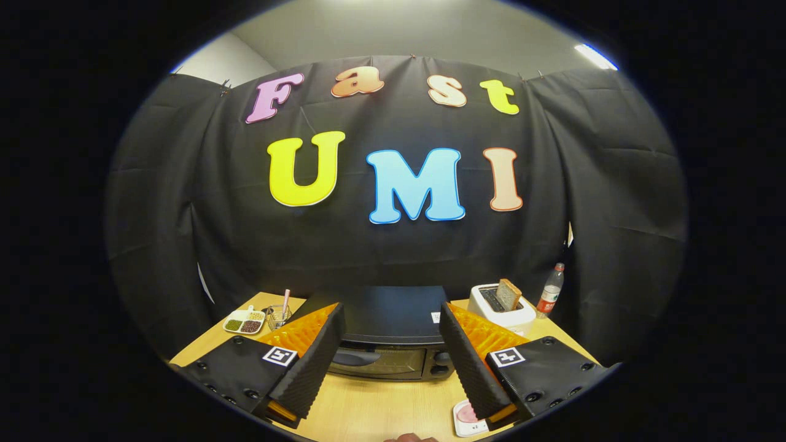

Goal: Open the toaster oven, put the food inside, and close the toaster oven door.

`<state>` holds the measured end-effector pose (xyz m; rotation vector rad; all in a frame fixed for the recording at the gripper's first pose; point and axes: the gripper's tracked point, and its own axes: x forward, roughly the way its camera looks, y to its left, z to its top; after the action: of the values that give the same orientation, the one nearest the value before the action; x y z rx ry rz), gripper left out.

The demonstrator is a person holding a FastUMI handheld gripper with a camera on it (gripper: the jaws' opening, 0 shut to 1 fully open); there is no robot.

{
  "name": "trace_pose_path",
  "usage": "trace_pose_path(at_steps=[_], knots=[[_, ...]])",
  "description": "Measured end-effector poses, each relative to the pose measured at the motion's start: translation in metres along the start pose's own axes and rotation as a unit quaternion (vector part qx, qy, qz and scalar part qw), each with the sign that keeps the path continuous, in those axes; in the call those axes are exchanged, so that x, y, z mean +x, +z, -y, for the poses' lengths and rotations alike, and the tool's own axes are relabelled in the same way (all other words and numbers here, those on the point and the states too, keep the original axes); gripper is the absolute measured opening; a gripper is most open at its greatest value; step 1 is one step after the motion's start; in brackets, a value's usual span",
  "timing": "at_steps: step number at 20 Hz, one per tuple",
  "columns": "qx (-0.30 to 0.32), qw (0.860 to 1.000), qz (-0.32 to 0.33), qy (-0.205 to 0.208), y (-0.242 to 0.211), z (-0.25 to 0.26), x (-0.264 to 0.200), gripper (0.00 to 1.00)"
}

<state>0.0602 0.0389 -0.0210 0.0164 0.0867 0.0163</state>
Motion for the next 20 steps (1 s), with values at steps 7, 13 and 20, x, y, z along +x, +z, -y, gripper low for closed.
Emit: trace_pose_path(at_steps=[7, 13, 20], knots=[[0.007, 0.999, -0.031, 0.005, -0.023, -0.027, 0.040, 0.98], [0.006, 0.998, -0.061, -0.005, -0.057, -0.041, 0.078, 0.98], [-0.012, 0.996, -0.092, -0.004, -0.108, -0.055, 0.111, 0.98]])
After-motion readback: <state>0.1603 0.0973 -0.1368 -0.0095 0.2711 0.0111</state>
